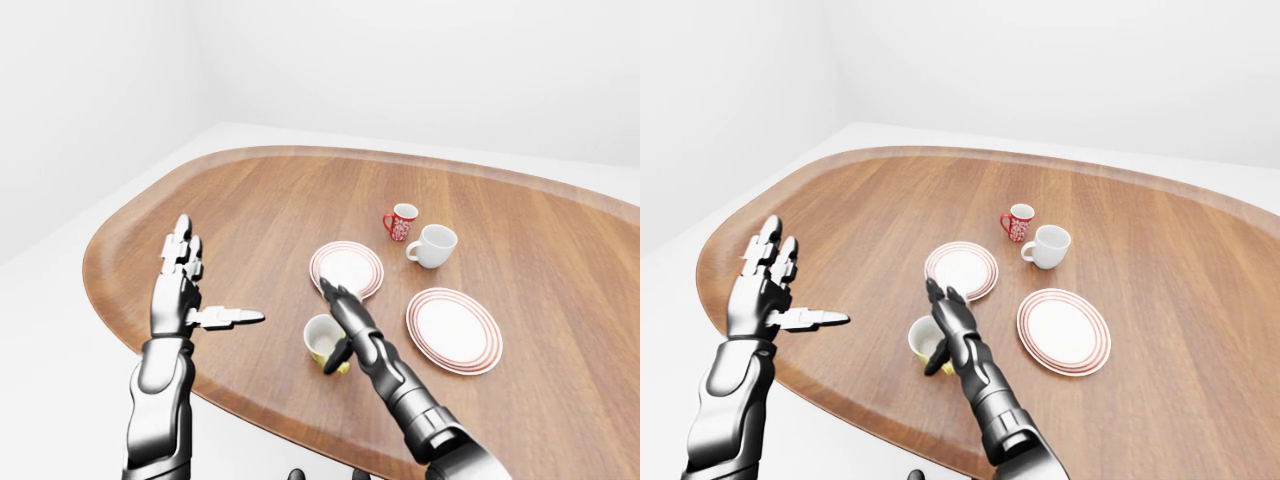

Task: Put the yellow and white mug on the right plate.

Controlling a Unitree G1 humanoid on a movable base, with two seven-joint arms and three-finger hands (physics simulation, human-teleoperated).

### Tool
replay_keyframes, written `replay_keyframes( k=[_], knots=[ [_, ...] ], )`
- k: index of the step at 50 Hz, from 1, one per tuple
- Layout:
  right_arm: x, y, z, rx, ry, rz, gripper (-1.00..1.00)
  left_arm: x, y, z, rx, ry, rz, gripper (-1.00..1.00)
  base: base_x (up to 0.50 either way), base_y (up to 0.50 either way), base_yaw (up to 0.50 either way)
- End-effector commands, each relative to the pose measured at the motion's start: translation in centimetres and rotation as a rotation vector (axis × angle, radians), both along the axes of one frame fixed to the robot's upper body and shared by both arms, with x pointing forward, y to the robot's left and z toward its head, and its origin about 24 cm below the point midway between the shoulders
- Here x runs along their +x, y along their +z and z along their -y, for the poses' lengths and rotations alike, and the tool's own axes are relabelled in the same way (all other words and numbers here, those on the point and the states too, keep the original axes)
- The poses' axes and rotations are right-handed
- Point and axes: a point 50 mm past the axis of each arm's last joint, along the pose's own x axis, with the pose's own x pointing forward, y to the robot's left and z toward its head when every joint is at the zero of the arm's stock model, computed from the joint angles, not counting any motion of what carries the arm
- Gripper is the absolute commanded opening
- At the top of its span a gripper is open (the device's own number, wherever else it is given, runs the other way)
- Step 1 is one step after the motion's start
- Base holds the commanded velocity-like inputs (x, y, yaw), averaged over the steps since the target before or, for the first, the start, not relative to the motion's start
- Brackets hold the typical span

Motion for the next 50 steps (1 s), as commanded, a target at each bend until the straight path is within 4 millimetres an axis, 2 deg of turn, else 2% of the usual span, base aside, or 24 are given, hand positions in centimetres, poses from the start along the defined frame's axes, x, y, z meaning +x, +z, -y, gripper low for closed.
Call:
replay_keyframes(
  k=[1,27,28,29,30,41,50],
  knots=[
    [-0.1,-0.3,0.0,-0.007,0.002,-0.009,1.0,0.0,0.1,0.0,0.001,-0.001,0.006,1.0,0.0,0.0,0.0],
    [-0.5,-1.6,0.3,-0.041,-0.005,-0.044,1.0,0.0,0.0,0.0,0.0,-0.001,0.0,1.0,0.0,0.0,0.0],
    [-0.5,-1.6,0.3,-0.04,-0.004,-0.045,0.32,0.0,0.0,0.1,0.001,-0.001,0.0,1.0,0.0,0.0,0.0],
    [-0.5,-1.5,0.3,-0.04,-0.004,-0.043,-0.69,0.0,0.0,0.1,0.001,-0.001,0.0,1.0,0.0,0.0,0.0],
    [-0.5,-1.5,0.3,-0.04,-0.007,-0.043,-1.0,0.0,0.0,0.1,0.001,-0.001,0.001,1.0,0.0,0.0,0.0],
    [-0.5,-1.4,0.4,-0.037,-0.008,-0.035,-1.0,0.0,0.0,0.0,0.0,0.001,-0.001,1.0,0.0,0.0,0.0],
    [-0.2,-0.4,0.4,-0.016,0.001,-0.003,-1.0,0.0,-0.1,0.0,0.0,0.0,-0.004,1.0,0.0,0.0,0.0]
  ],
)
